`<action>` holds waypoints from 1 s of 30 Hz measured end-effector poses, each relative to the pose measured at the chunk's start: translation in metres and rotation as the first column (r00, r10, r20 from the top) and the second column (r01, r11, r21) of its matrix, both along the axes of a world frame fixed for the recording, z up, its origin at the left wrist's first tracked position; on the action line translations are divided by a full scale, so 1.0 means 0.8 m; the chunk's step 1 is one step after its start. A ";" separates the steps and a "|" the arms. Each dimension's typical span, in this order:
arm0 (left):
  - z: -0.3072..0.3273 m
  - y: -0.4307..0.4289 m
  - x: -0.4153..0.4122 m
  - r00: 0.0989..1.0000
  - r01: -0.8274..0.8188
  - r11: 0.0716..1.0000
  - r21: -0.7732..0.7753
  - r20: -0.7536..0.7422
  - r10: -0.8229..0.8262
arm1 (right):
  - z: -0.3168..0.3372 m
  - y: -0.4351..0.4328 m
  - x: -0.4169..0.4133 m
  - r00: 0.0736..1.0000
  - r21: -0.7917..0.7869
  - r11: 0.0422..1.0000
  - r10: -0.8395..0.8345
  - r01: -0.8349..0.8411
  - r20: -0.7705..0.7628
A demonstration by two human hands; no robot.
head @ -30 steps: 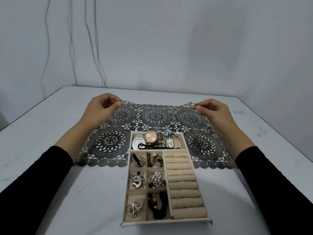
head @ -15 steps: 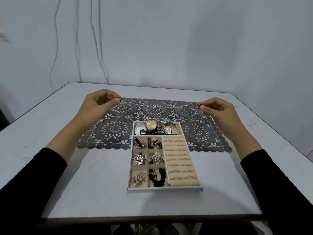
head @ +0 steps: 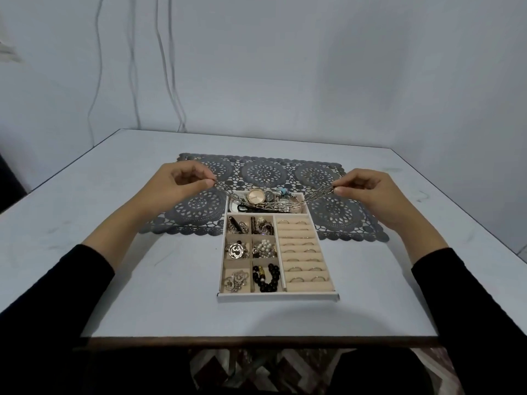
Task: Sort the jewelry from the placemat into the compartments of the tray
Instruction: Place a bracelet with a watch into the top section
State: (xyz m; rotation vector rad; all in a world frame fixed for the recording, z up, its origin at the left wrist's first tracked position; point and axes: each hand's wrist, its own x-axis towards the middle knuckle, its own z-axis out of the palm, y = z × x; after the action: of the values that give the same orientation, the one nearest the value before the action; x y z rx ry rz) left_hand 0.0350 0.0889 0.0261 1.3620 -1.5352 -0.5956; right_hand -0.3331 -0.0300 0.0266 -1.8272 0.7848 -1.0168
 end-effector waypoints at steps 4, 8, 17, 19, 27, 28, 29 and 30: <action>-0.002 -0.002 -0.005 1.000 0.014 1.000 0.016 0.026 -0.014 | 0.001 0.000 0.009 1.000 0.001 1.000 0.016 -0.016 -0.027; -0.001 -0.007 -0.015 0.999 0.031 1.000 -0.001 0.041 -0.031 | 0.006 0.000 0.025 0.999 0.005 0.999 0.044 -0.043 -0.023; -0.007 -0.023 -0.049 0.993 0.112 0.994 -0.014 0.026 -0.112 | 0.005 0.004 0.080 0.994 0.004 0.995 0.102 -0.102 -0.035; -0.012 -0.026 -0.059 0.991 0.130 0.991 -0.009 0.009 -0.130 | 0.000 0.007 0.086 0.993 0.007 0.994 0.107 -0.107 -0.047; -0.020 -0.023 -0.060 0.963 0.129 0.984 -0.123 0.252 -0.095 | -0.009 0.014 0.066 0.990 0.002 0.996 0.094 -0.095 -0.104; -0.021 -0.023 -0.056 0.957 0.127 0.981 -0.145 0.277 -0.083 | -0.011 0.014 0.064 0.989 0.006 0.996 0.091 -0.091 -0.113; -0.021 -0.023 -0.053 0.954 0.126 0.980 -0.156 0.290 -0.077 | -0.012 0.014 0.062 0.989 0.009 0.996 0.088 -0.087 -0.119; -0.021 -0.022 -0.050 0.951 0.125 0.979 -0.162 0.301 -0.071 | -0.013 0.015 0.060 0.988 0.006 0.996 0.084 -0.084 -0.127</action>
State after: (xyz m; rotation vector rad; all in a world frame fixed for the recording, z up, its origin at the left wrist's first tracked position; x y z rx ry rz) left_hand -0.0050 0.0711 0.0089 1.2822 -1.8580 -0.3129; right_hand -0.2851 -0.0182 0.0162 -1.9230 0.7767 -0.8526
